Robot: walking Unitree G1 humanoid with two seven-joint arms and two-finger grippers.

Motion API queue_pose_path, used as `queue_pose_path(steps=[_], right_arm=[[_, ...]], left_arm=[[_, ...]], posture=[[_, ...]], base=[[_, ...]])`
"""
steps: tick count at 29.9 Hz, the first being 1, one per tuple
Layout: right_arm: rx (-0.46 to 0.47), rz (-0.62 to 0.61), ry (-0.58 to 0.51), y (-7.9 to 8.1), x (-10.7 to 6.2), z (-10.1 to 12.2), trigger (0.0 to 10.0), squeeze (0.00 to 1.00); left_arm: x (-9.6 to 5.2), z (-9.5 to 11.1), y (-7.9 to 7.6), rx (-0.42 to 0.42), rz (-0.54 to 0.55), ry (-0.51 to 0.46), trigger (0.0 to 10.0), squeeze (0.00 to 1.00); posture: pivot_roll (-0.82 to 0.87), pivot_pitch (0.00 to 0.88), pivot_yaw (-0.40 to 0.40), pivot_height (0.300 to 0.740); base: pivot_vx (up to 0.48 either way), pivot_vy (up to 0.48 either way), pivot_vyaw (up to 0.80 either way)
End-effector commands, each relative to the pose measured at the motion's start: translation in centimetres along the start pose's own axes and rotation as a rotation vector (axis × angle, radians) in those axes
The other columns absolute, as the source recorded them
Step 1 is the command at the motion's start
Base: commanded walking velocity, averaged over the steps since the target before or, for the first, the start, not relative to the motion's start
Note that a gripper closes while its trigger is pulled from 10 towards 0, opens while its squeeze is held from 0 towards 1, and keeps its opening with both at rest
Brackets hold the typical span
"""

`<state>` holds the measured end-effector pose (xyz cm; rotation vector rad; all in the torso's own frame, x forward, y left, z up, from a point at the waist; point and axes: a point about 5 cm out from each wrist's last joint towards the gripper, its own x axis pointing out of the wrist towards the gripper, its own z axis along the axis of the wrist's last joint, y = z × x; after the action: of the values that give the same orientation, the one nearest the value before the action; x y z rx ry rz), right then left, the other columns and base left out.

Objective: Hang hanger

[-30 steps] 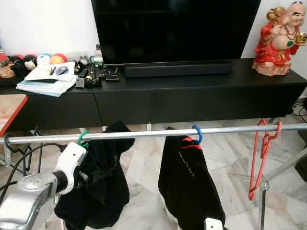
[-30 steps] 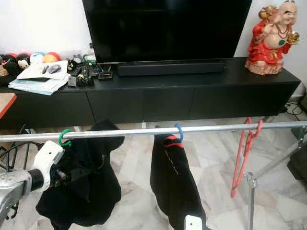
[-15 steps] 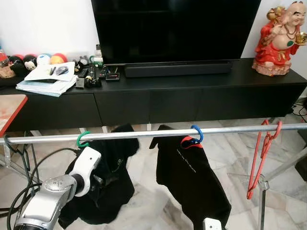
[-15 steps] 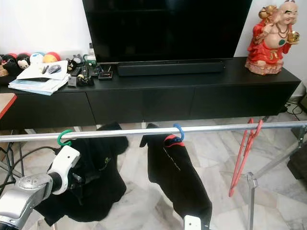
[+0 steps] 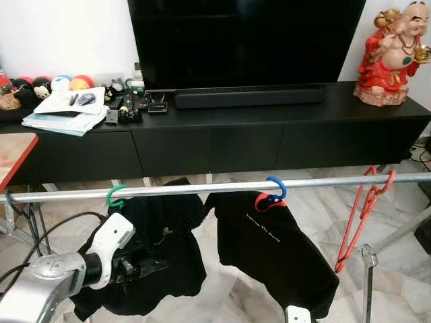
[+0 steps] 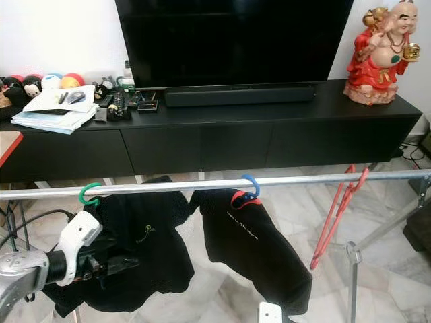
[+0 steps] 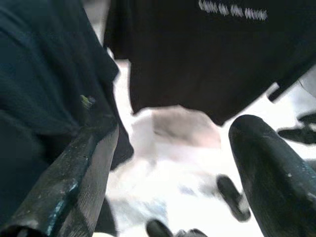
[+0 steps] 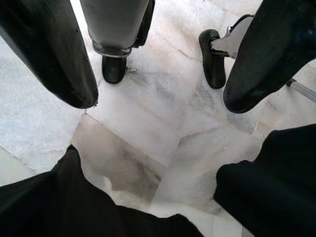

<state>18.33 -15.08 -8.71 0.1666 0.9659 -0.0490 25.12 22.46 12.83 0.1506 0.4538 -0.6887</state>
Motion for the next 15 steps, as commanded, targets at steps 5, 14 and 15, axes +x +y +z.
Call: queue_pose_path(steps=[5, 14, 15], right_arm=[[0.000, 0.003, 0.013, 0.2, 0.0, -0.2, 10.0, 0.00], [-0.007, 0.006, 0.010, 0.3, 0.0, 0.0, 10.0, 0.00], [-0.007, 0.005, 0.010, 0.3, 0.0, 0.0, 10.0, 0.00]], left_arm=[[-3.6, 1.2, 2.6, 0.082, 0.198, 0.012, 10.0, 0.00], [-4.4, -0.2, 5.6, 0.100, 0.455, 0.094, 10.0, 0.00], [-3.9, -1.0, 5.6, 0.088, 0.455, 0.114, 10.0, 0.00]], posture=[[0.20, 0.056, 0.031, 0.740], [0.20, 0.055, 0.026, 0.740], [0.20, 0.053, 0.025, 0.740]], base=[[0.000, 0.000, 0.00], [0.000, 0.000, 0.00], [0.000, 0.000, 0.00]])
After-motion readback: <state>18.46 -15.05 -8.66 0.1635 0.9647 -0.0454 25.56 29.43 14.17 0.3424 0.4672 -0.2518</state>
